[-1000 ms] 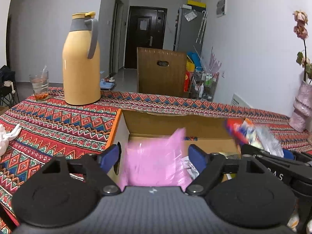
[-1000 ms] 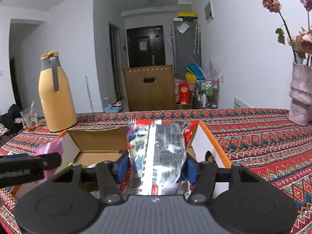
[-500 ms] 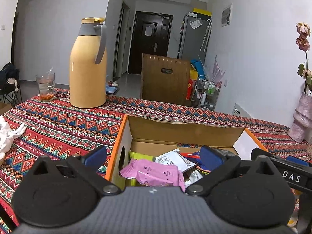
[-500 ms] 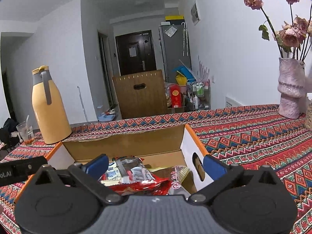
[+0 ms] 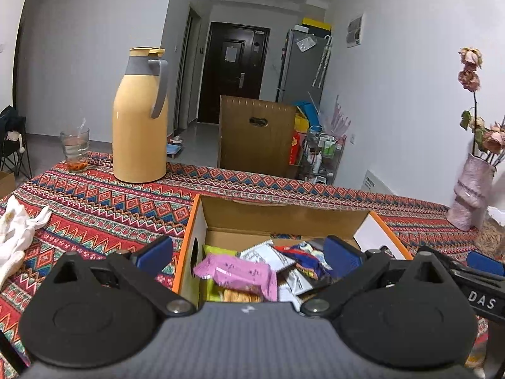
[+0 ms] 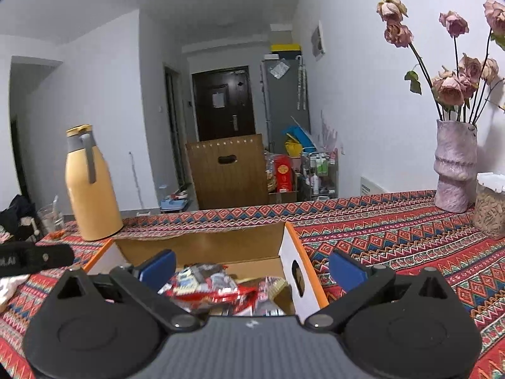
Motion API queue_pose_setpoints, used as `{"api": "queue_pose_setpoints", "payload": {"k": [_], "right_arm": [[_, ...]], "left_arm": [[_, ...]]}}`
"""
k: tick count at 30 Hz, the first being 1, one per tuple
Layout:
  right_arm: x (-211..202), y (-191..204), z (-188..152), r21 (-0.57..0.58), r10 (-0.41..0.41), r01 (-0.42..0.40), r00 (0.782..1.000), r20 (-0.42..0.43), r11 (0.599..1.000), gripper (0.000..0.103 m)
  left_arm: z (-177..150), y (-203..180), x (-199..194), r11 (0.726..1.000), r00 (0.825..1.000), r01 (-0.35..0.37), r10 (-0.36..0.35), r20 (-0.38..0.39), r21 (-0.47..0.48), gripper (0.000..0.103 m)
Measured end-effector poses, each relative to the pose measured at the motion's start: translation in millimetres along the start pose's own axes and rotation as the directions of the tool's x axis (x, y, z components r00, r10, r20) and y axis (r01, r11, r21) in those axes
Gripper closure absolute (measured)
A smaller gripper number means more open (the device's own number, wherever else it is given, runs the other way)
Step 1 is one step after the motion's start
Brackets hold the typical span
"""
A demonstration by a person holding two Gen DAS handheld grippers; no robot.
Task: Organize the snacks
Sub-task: 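Lower both grippers into the box and open them to drop the snacks, then move back to the pile and grasp a pink package with the right gripper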
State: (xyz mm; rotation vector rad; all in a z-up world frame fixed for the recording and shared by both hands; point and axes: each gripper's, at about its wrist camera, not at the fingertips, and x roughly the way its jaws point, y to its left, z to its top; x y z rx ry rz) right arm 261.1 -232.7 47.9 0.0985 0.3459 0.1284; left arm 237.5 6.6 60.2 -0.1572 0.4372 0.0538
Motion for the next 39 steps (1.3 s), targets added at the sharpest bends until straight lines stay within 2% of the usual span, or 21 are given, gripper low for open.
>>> {"api": "queue_pose_setpoints", "payload": {"k": [6, 20, 27, 31, 38, 39], "right_arm": [[-31.6, -5.0, -17.0, -0.032, 0.003, -0.003, 1.0, -0.028, 0.999, 0.0], [-59.3, -26.4, -82.5, -0.071, -0.036, 0.022, 0.979, -0.201, 0.997, 0.0], [-42.7, -31.2, -95.2, -0.151, -0.057, 0.015, 0.959, -0.279, 0.988, 0.0], [-18.9, -28.9, -93.4, -0.214, -0.067, -0.003, 0.944, -0.322, 0.977, 0.0], [16.7, -31.7, -90.6, -0.173, -0.019, -0.05, 0.926, -0.377, 0.984, 0.0], [18.4, -32.5, -92.3, -0.159, -0.011, -0.056, 0.922, -0.388, 0.986, 0.004]], "left_arm": [[-18.6, 2.1, -21.7, 1.0, 1.0, -0.008, 0.008, -0.027, 0.022, 0.0], [-84.5, 18.0, -33.8, 0.996, 0.99, -0.009, 0.021, -0.142, 0.085, 0.0], [-101.4, 28.0, -22.9, 0.997, 0.985, -0.008, 0.021, -0.17, 0.071, 0.0], [-105.7, 30.0, -20.2, 0.998, 0.985, 0.004, 0.006, -0.174, 0.057, 0.0], [-108.1, 30.4, -17.0, 0.999, 0.982, 0.015, -0.006, -0.187, 0.048, 0.0], [-108.3, 31.0, -16.4, 0.999, 0.982, 0.016, -0.008, -0.19, 0.044, 0.0]]}}
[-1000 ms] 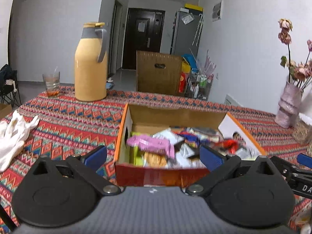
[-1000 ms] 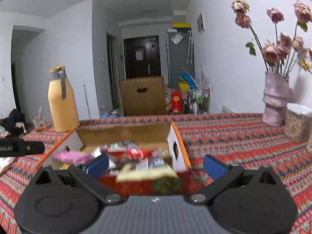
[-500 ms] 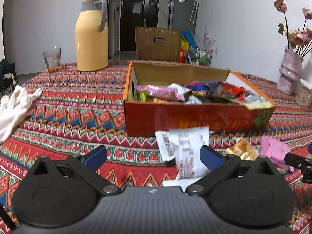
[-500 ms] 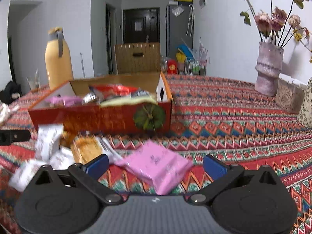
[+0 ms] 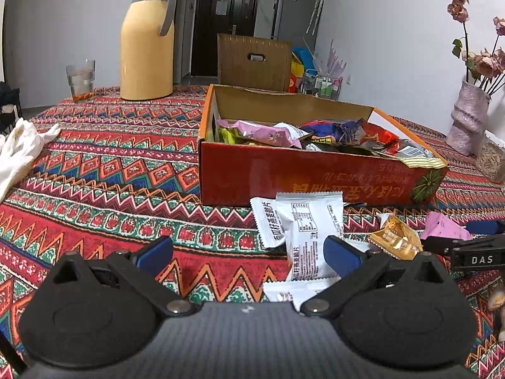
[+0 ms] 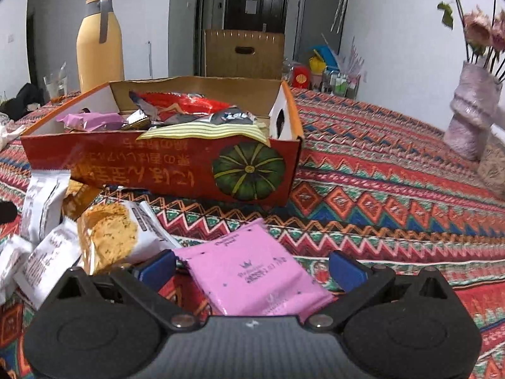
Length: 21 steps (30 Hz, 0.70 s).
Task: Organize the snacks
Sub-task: 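Move back to the pile and grasp a pink package with the right gripper, then grasp a white wrapper with the left gripper while the right holds the pink package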
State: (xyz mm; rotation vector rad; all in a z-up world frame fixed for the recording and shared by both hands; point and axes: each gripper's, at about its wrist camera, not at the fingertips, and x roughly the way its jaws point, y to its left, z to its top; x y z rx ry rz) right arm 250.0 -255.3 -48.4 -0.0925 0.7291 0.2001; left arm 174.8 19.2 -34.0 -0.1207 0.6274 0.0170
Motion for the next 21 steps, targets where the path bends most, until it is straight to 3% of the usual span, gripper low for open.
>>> {"api": "queue_pose_setpoints", "payload": {"k": [4, 5, 12, 21], "right_arm": [[-2.6, -0.7, -5.4, 0.022, 0.023, -0.023, 1.0, 0.018, 1.0, 0.015], [-4.7, -1.2, -6.0, 0.026, 0.03, -0.03, 0.999, 0.021, 0.999, 0.025], [-21.0, 7.8, -16.5, 0.015, 0.017, -0.018, 0.999, 0.05, 1.0, 0.044], [-72.0, 9.1, -38.0, 0.135, -0.014, -0.014, 0.979, 0.201, 0.991, 0.045]], "left_arm": [[-0.1, 1.2, 1.9, 1.0, 1.0, 0.009, -0.009, -0.01, -0.008, 0.0], [-0.2, 1.0, 2.3, 1.0, 1.0, 0.011, -0.011, -0.012, -0.007, 0.0], [-0.4, 1.2, 3.3, 1.0, 1.0, 0.004, -0.004, -0.016, -0.011, 0.0], [3.4, -4.5, -0.8, 1.0, 0.999, -0.012, 0.013, -0.04, 0.021, 0.0]]}}
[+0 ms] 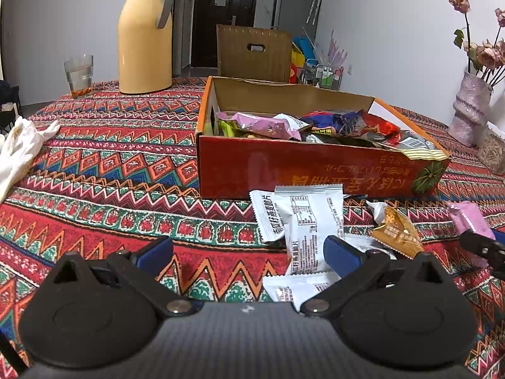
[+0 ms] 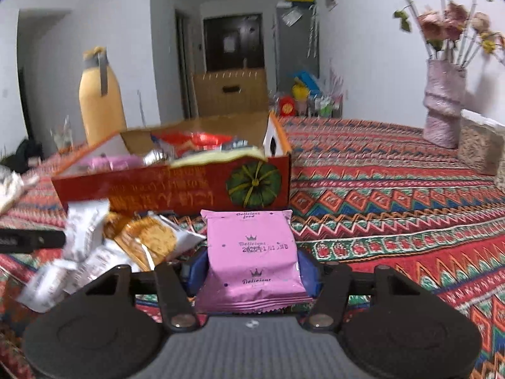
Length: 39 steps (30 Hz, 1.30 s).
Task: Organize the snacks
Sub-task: 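Grasp a white wrapper with the left gripper while the right holds the pink package, then carry the white wrapper and pink package over the orange box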
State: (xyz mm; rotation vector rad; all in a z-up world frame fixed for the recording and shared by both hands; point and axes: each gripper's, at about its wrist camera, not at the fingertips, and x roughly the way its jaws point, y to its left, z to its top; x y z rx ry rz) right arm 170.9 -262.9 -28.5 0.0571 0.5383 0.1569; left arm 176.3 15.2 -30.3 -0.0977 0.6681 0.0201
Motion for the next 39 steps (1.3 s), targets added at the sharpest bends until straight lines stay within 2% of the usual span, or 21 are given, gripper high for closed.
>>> {"api": "queue_pose_setpoints", "payload": {"k": [6, 14, 16, 18, 22, 26, 32, 39], "right_arm": [[-25.2, 1.1, -12.5, 0.037, -0.002, 0.001, 0.999, 0.05, 0.999, 0.045], [-35.5, -1.2, -25.9, 0.071, 0.017, -0.021, 0.999, 0.046, 0.997, 0.044], [-37.7, -1.3, -28.1, 0.077, 0.024, -0.028, 0.998, 0.05, 0.997, 0.044], [-39.5, -1.7, -29.4, 0.079, 0.028, -0.032, 0.998, 0.052, 0.996, 0.044], [-42.3, -1.5, -33.3, 0.084, 0.036, -0.04, 0.998, 0.052, 0.996, 0.044], [-45.0, 0.7, -36.3, 0.084, 0.044, -0.048, 0.998, 0.05, 0.995, 0.044], [-53.8, 4.7, -37.6, 0.08, 0.05, -0.055, 0.997, 0.063, 0.995, 0.044], [-64.0, 9.0, -35.6, 0.071, 0.049, -0.055, 0.996, 0.08, 0.996, 0.044]], "left_arm": [[-5.5, -9.8, -4.6, 0.999, 0.997, -0.015, 0.019, -0.07, 0.045, 0.0], [-16.4, -30.3, -1.7, 0.995, 0.993, -0.037, 0.047, -0.106, 0.093, 0.0], [-18.6, -34.3, 0.5, 0.994, 0.992, -0.034, 0.046, -0.115, 0.099, 0.005], [-20.7, -37.7, 1.1, 0.994, 0.991, -0.038, 0.051, -0.122, 0.104, 0.014], [-24.0, -41.6, -2.2, 0.993, 0.993, -0.034, 0.046, -0.112, 0.109, 0.026], [-26.3, -45.8, -7.9, 0.993, 0.995, -0.017, 0.029, -0.098, 0.12, 0.048], [-29.4, -46.1, -15.1, 0.993, 0.996, 0.004, 0.007, -0.09, 0.121, 0.054], [-26.7, -43.2, -30.5, 0.993, 0.999, 0.012, -0.006, -0.048, 0.119, 0.056]]}}
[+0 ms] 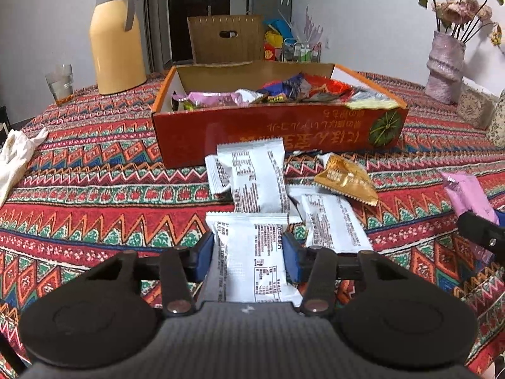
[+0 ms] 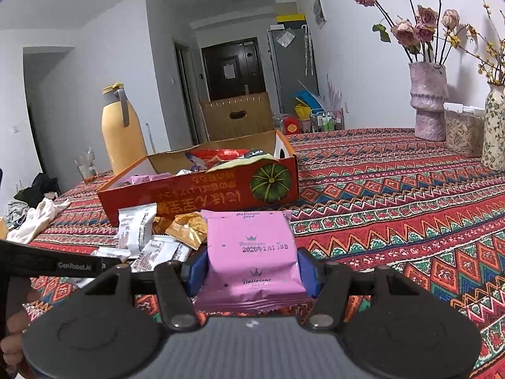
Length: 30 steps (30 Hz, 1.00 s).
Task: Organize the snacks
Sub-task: 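Carry the white wrapper and pink package over the orange box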
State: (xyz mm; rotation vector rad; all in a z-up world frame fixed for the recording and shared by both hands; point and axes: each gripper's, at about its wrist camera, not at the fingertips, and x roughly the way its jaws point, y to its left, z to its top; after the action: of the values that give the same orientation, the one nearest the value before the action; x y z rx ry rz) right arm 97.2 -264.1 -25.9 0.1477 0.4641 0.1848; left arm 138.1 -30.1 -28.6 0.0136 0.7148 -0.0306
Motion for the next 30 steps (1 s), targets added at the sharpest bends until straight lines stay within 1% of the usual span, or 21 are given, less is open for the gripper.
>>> {"api": "queue_pose_setpoints", "payload": {"k": [7, 16, 23, 30], "right_arm": [[-2.6, 8.9, 12.7, -0.022, 0.003, -0.002, 1.0, 0.031, 1.0, 0.044], [13.0, 19.6, 47.3, -0.045, 0.006, -0.002, 0.997, 0.082, 0.999, 0.044], [37.6, 25.9, 75.9, -0.06, 0.004, 0.003, 0.993, 0.115, 0.998, 0.044], [69.2, 27.1, 101.6, -0.081, -0.002, 0.012, 0.991, 0.13, 0.997, 0.044]], "left_arm": [[16.3, 5.5, -15.6, 1.0, 0.998, 0.009, -0.009, 0.067, -0.003, 0.056], [55.7, 12.1, -25.7, 1.0, 0.987, 0.005, -0.002, 0.159, -0.018, 0.056], [87.1, 13.3, -18.6, 1.0, 0.979, 0.003, 0.002, 0.201, -0.025, 0.056], [112.4, 14.6, -1.1, 0.999, 0.977, 0.006, 0.002, 0.215, -0.035, 0.056]]}}
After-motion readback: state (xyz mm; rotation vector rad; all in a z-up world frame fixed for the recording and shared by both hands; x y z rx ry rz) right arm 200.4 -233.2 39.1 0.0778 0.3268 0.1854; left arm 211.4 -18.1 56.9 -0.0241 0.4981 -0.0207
